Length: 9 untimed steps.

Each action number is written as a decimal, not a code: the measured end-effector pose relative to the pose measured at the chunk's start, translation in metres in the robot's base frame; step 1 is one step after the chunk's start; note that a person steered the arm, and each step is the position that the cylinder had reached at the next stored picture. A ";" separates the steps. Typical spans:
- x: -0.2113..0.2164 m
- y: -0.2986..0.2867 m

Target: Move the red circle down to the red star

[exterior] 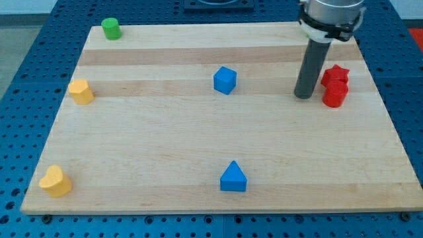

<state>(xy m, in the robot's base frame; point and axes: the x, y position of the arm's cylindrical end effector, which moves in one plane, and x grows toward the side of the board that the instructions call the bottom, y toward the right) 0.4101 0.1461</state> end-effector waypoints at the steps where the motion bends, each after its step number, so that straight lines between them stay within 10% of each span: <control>1: 0.000 -0.022; 9: 0.003 0.049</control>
<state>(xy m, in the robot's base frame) 0.4134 0.1947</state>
